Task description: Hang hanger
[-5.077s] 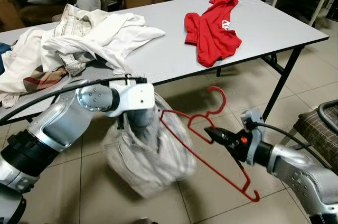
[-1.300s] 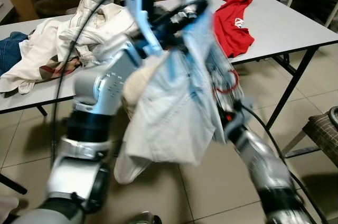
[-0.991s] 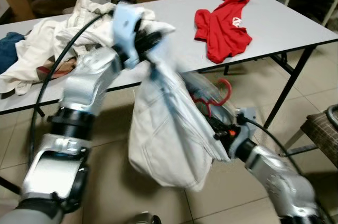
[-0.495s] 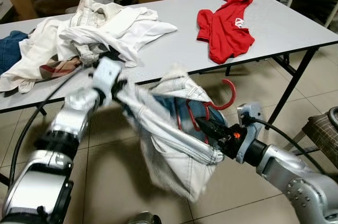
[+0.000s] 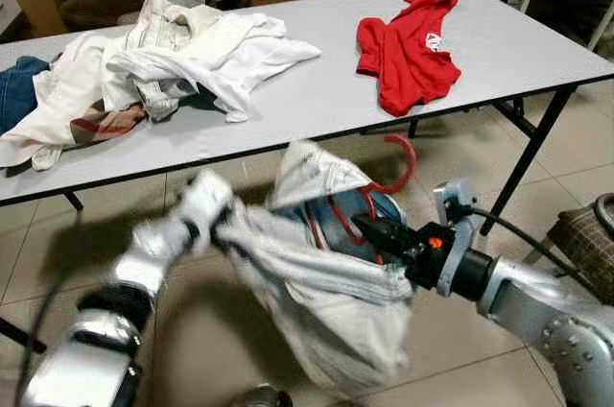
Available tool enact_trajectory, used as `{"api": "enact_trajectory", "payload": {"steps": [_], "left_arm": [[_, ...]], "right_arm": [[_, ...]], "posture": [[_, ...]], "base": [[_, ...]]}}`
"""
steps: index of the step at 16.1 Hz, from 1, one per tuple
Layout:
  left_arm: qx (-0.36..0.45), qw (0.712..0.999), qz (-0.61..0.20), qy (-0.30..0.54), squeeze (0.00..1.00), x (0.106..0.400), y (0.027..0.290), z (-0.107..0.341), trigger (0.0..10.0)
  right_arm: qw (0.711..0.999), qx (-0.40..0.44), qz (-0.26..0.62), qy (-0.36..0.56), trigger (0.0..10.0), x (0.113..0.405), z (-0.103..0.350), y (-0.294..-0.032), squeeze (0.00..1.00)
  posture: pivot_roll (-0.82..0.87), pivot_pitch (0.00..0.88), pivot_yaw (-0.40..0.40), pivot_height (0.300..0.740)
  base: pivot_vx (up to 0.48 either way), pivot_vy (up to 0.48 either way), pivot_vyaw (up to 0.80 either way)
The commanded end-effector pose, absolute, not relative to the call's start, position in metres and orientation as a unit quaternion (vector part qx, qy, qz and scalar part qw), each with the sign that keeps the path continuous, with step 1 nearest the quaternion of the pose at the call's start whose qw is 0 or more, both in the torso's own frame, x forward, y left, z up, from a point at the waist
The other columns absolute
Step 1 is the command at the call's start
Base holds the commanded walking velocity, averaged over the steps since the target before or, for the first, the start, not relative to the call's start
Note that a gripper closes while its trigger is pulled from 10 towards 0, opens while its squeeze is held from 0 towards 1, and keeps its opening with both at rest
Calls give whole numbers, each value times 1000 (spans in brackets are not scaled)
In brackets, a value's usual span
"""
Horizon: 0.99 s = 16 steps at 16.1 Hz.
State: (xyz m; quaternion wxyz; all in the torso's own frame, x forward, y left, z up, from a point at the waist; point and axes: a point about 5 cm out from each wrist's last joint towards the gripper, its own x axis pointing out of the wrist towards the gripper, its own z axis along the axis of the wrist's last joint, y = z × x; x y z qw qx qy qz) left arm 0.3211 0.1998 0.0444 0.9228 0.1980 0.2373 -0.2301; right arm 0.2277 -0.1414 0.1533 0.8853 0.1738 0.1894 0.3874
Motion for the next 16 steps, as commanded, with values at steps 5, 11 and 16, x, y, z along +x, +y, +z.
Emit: {"api": "enact_trajectory", "payload": {"steps": [5, 11, 16], "left_arm": [[88, 928, -209, 295, 1000, 292, 206, 9, 10000], [-9, 943, -225, 247, 1000, 282, 227, 17, 10000], [-121, 945, -247, 178, 1000, 282, 238, 36, 10000]], "right_arm": [[906, 153, 383, 100, 10000, 236, 193, -149, 0], [925, 142, 336, 104, 10000, 249, 185, -155, 0], [927, 128, 332, 119, 10000, 252, 176, -152, 0]], "posture": [[-172, 1, 81, 740], [-161, 0, 76, 740], [-134, 2, 65, 740]], "base": [[0, 0, 0], [0, 0, 0], [0, 0, 0]]}}
